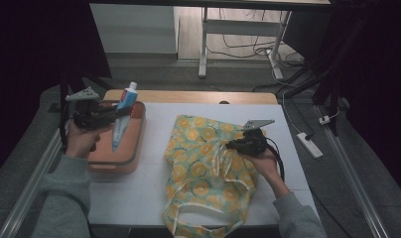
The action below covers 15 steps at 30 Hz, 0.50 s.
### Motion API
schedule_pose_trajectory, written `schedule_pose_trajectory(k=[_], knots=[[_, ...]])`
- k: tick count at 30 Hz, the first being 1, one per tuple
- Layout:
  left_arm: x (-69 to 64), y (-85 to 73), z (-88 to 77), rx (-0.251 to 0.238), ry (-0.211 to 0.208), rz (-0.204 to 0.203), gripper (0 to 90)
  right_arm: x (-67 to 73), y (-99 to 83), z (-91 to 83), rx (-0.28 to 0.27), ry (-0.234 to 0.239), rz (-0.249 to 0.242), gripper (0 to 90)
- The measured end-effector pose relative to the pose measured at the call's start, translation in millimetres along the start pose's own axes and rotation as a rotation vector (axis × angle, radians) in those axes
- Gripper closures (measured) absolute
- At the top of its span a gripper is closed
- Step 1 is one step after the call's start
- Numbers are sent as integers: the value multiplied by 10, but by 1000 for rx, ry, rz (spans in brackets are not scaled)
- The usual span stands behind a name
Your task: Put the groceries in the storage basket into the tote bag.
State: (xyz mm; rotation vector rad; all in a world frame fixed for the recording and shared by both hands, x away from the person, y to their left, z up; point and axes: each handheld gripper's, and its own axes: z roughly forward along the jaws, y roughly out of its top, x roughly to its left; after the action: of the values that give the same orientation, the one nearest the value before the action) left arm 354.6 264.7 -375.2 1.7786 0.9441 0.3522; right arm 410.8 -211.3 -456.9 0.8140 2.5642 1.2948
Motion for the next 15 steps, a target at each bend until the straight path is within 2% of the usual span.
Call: schedule_pose_trajectory(k=[3,6,8,15], knots=[[-180,-9,90,-15,-63,24,743,6,3,-5,-3,0,-1,869],[-341,-7,199,-10,-121,54,743,4,3,-11,-3,0,1,869],[-430,2,270,2,-150,74,742,1,2,-10,-4,-1,0,869],[-677,-26,512,40,-244,104,743,14,8,-6,-8,-5,-4,869]])
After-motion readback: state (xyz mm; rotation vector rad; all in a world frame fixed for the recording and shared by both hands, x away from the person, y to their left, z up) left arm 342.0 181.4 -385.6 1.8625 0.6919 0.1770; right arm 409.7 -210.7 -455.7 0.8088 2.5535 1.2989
